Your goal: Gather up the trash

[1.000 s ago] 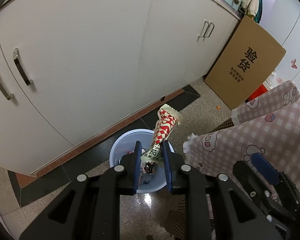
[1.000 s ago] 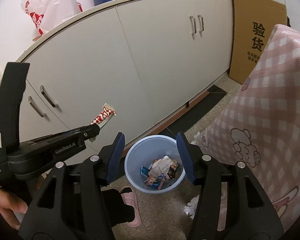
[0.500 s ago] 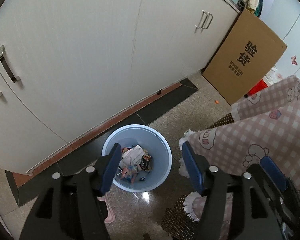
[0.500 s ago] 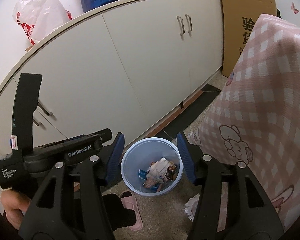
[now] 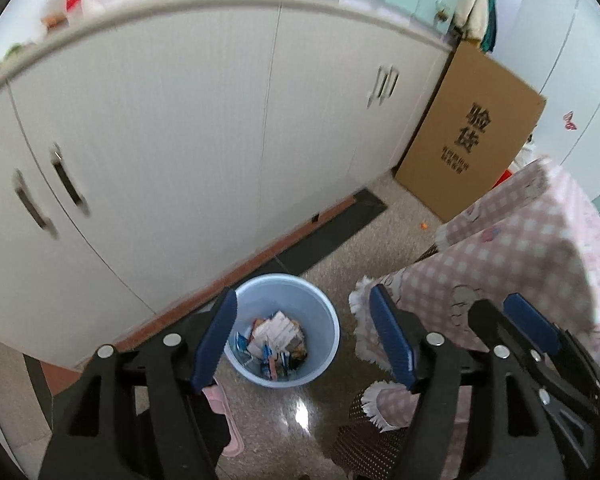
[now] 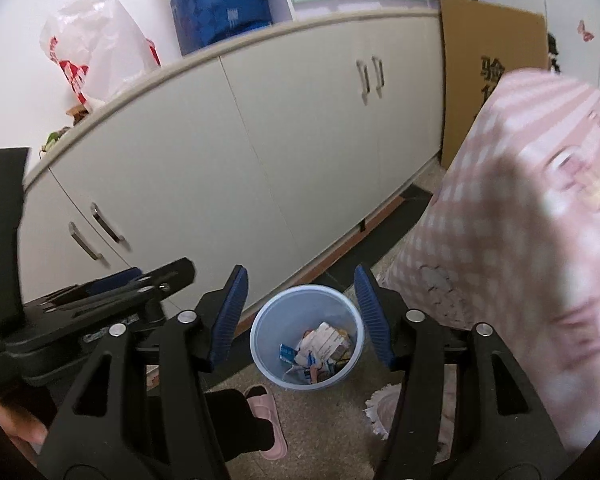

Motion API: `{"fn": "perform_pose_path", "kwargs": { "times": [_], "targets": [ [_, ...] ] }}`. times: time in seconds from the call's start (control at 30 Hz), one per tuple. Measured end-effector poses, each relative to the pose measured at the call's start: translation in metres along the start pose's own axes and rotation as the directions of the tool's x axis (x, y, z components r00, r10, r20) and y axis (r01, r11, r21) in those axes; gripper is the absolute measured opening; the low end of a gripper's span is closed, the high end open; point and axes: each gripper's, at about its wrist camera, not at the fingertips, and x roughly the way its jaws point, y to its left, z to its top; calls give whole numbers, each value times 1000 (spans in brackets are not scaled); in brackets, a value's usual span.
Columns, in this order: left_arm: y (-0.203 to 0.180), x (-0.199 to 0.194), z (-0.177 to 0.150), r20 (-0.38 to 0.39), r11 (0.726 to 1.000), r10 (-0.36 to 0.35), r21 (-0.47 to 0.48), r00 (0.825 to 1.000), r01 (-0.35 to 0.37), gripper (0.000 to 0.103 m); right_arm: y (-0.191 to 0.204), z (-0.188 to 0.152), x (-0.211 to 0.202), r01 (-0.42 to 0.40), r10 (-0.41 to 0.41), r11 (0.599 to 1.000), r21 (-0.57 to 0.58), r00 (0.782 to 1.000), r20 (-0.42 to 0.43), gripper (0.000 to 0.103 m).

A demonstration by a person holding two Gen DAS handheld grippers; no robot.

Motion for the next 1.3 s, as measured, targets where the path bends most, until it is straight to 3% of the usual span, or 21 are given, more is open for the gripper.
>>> {"fn": "perform_pose_path", "kwargs": {
  "times": [0.3, 0.57, 0.9, 1.03, 1.3],
  "targets": [
    [-29, -120, 6, 198, 998, 1, 65, 980, -14, 77, 11, 21, -100, 35, -32, 999, -16, 989, 144, 69],
    [-68, -215, -8, 340, 988, -68, 153, 938, 16, 85, 11, 16, -209, 107, -101, 994, -10, 959, 264, 80],
    [-109, -311, -45, 452, 961, -194, 264, 871, 77, 90, 6, -9, -332, 243, -248, 968, 65, 881, 403, 88],
    [-113, -338, -55, 471, 949, -252, 292, 846, 120, 91, 6, -21, -364, 264, -274, 961, 85, 859, 432, 89],
    [-123, -379, -74, 518, 933, -301, 334, 801, 135, 93, 7, -38, -414, 309, -325, 944, 116, 813, 483, 89]
  ]
}}
